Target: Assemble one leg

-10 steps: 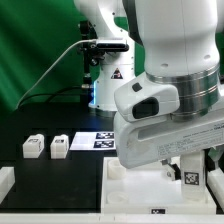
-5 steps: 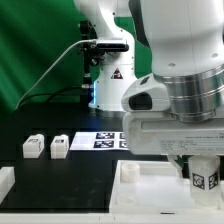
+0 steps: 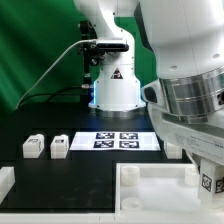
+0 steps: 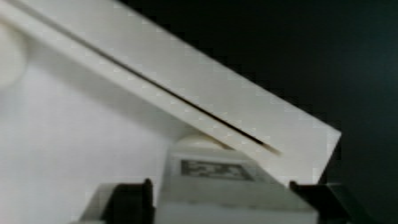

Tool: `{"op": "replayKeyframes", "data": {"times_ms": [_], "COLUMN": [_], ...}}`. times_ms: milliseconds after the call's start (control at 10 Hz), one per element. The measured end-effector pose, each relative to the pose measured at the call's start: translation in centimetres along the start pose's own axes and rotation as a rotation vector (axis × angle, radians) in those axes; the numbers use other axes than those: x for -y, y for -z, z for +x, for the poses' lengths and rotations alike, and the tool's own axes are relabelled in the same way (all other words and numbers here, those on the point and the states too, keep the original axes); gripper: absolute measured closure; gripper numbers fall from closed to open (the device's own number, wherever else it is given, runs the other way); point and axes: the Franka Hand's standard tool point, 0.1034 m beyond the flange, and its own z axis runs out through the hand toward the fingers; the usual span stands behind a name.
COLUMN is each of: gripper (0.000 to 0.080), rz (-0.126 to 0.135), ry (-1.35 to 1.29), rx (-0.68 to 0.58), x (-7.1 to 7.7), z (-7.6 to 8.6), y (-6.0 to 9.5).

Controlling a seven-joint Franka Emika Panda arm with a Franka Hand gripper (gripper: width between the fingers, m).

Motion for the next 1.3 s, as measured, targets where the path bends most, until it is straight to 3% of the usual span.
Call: {"op": "replayKeyframes", "data": {"times_ms": [200,300,400,500,600,900,1200,1300], "gripper": [0.0405,0.0235,0.0235,0.0166,0.0153,0.0151,0.0151,0.0151], "rz": [0.000,0.000,-0.003,-0.015,-0.016,-0.090,-0.098,-0.108], "ry": [0.006,0.014,0.061,0.088,0.156,0.734,1.031,1.262], "rx": [0.000,0.000,0.000,0.008,0.010,-0.024,-0.014,-0.114], "x": [0.0,0.0,0.0,-0.2,-0.2,-0.1,-0.2,0.9], "z": [0.0,0.0,-0.1,-0.4,-0.4,-1.1,-1.0,-0.3], "y": [0.0,0.0,0.0,0.1,0.6,1.5,1.4,1.6]}}
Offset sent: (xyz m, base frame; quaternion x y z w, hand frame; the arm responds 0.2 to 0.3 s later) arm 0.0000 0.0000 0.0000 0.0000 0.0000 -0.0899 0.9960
